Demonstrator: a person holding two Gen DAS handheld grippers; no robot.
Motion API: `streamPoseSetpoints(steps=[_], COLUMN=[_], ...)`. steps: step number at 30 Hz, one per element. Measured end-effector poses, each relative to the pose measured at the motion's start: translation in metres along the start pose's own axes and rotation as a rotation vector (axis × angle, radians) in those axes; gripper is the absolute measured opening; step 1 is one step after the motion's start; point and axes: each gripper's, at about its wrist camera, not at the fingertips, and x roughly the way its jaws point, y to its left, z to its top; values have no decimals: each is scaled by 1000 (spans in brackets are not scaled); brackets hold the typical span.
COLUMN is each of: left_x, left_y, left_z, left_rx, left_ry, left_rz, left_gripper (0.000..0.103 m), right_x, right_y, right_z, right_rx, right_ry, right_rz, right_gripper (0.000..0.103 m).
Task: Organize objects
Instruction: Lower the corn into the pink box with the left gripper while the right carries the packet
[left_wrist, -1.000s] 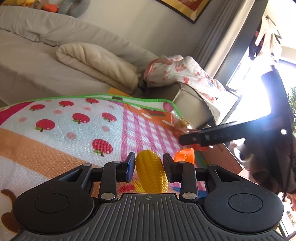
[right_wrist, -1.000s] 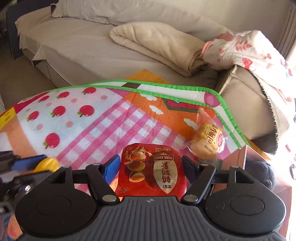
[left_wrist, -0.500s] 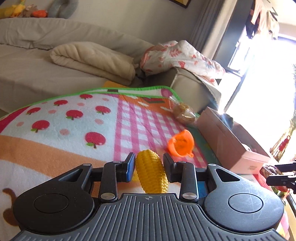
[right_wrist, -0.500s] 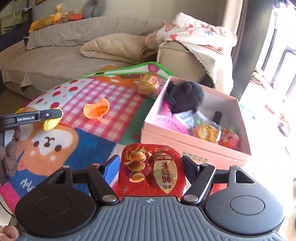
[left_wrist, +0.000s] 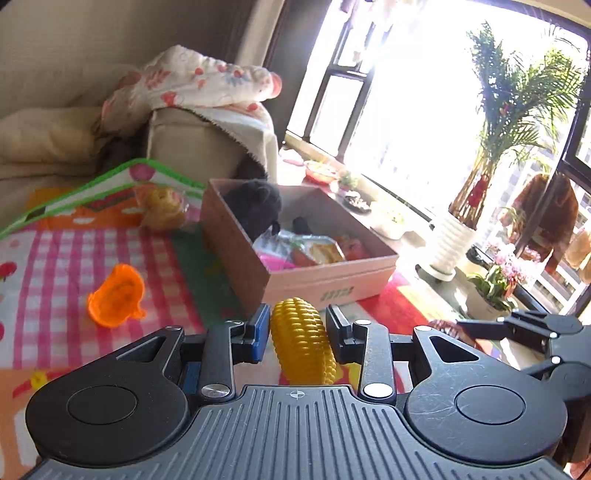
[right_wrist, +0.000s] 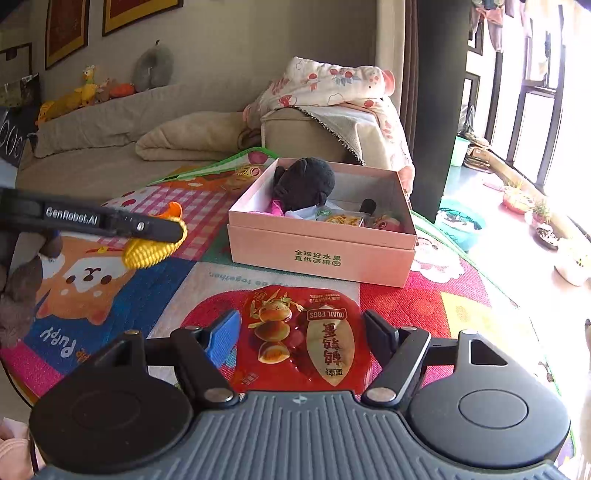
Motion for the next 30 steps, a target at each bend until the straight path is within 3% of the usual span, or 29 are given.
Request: streamPoseSetpoints(steps=[6,11,19,25,30], left_x=[40,82,103,74,43], left_y=[-27,-27,-14,9,27], left_z=[71,95,85,66,19], left_rx=[48,5,-21,-53,-23], left_ry=[-88,-104,-97,-84,-26], left_rz=[5,10,40,57,81], left_gripper=[37,37,37,37,37], right_x=[-1,-4,-2,2,11], right_y=[-12,-21,-26,-21,-20], right_z=[-9,-16,-19,-16,-7], right_rx=[46,72,84,77,60], right_ry=[-21,-34,-27,-16,14], right_rz=[-11,-32,-43,-36,-49], right_gripper=[73,73,73,73,73])
